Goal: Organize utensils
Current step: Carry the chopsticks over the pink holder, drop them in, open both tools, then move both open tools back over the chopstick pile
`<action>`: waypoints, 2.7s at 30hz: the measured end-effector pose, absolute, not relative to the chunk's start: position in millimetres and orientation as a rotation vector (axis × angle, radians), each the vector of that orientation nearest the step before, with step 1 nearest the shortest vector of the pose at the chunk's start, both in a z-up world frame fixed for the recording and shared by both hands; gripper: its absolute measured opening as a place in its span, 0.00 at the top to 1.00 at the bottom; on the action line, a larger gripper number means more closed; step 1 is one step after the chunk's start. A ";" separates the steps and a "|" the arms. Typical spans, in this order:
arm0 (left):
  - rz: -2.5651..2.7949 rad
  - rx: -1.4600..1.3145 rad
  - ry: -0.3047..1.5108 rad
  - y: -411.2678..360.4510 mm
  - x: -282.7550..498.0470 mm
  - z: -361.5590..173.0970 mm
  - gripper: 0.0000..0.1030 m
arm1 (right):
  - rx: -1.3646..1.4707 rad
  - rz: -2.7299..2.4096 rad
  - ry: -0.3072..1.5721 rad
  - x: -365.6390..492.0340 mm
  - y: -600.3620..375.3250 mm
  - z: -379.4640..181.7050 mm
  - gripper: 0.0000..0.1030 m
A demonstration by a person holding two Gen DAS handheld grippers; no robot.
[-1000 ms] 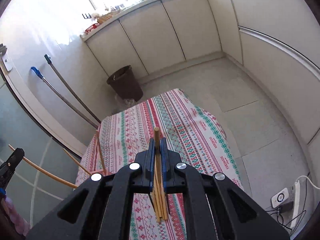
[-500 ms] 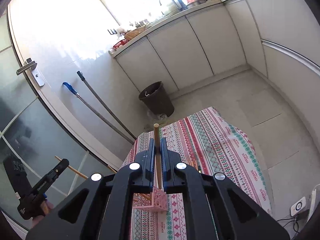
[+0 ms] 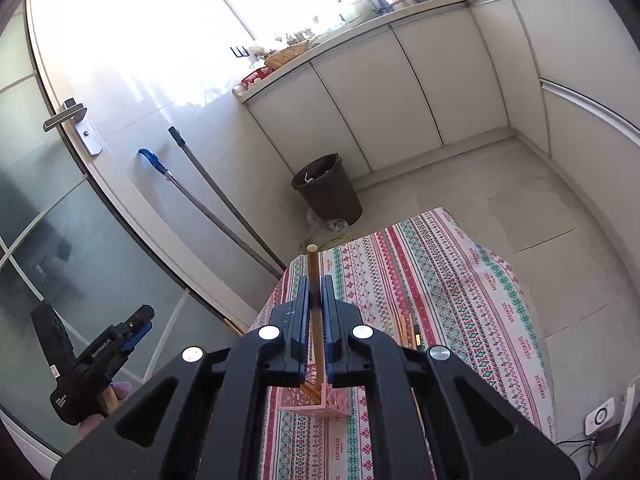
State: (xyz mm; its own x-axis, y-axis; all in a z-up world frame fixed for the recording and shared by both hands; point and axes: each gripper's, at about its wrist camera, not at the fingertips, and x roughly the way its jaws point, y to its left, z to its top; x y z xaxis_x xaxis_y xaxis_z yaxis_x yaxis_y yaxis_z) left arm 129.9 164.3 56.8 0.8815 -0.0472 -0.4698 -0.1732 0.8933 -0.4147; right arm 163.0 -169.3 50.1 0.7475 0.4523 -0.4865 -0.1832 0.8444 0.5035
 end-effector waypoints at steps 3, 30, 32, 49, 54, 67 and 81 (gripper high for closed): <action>0.126 -0.514 0.514 181.1 130.6 50.5 0.56 | 0.440 0.364 0.651 166.4 -163.3 46.1 0.94; 0.066 -0.380 0.696 140.3 134.8 6.1 0.53 | 0.352 0.346 0.772 188.3 -109.8 0.9 0.85; 0.060 -0.357 0.717 132.1 133.6 -1.5 0.51 | 0.348 0.329 0.768 185.4 -116.4 0.7 0.80; -0.047 -0.195 0.869 53.1 121.6 -58.1 0.22 | 0.422 0.200 0.861 176.7 -185.7 -31.0 0.24; -0.066 -0.127 0.911 24.4 122.7 -74.5 0.09 | 0.476 0.167 0.924 180.7 -204.7 -49.1 0.08; -0.223 0.043 1.088 -63.2 146.7 -127.1 0.07 | 0.581 0.060 0.941 183.4 -258.5 -56.9 0.07; -0.142 -0.083 1.189 -102.0 296.7 -130.7 0.10 | 0.816 -0.031 0.928 185.3 -339.7 -71.6 0.07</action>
